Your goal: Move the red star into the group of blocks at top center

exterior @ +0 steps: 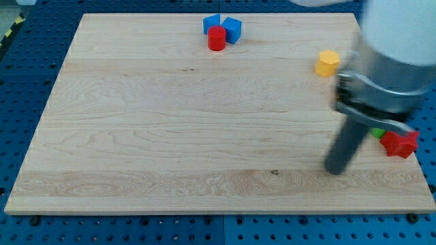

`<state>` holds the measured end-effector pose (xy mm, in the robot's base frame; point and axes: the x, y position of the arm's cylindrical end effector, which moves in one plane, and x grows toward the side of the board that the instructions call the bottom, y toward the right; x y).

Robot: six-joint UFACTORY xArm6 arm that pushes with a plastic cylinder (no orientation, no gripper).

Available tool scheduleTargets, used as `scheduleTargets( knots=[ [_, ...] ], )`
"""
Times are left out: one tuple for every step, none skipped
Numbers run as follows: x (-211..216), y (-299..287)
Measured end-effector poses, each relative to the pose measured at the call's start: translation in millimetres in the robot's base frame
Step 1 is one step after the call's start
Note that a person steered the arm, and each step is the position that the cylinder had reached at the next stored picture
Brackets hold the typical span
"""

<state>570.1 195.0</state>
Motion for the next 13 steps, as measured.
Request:
scheduleTargets(
  knots=[
    [3.5,97.4],
    [-3.4,150.1],
    [-11.8,147.9],
    [-16.4,118.2],
    [-28.6,94.5],
    [-30.3,108.3],
    [-35.5,150.3],
    [-44.8,142.6],
    [-44.7,87.3],
    [-44.6,24.0],
    [-44.7,7.7],
    [-32.7,49.4],
    [4.2,45.8]
  ],
)
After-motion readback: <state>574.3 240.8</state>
